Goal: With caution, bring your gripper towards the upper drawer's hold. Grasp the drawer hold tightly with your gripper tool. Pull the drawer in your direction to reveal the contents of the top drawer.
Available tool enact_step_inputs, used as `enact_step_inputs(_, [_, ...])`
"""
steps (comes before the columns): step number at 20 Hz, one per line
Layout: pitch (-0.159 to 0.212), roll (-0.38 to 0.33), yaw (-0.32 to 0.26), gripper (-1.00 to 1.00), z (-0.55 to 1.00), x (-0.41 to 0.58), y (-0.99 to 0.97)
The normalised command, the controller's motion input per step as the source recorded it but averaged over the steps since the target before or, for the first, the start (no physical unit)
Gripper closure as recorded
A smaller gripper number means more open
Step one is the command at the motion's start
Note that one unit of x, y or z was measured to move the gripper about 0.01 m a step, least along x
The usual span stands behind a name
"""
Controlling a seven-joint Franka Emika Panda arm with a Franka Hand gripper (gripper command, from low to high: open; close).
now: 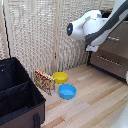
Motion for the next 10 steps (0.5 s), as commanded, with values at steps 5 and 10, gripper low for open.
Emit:
enact_step_inputs(5, [0.005,0.007,-0.072,1.00,-0.25,0.167,0.91])
enact_step_inputs(10, [0.000,0.002,-0.008,-1.00,-0.01,0.090,0.16])
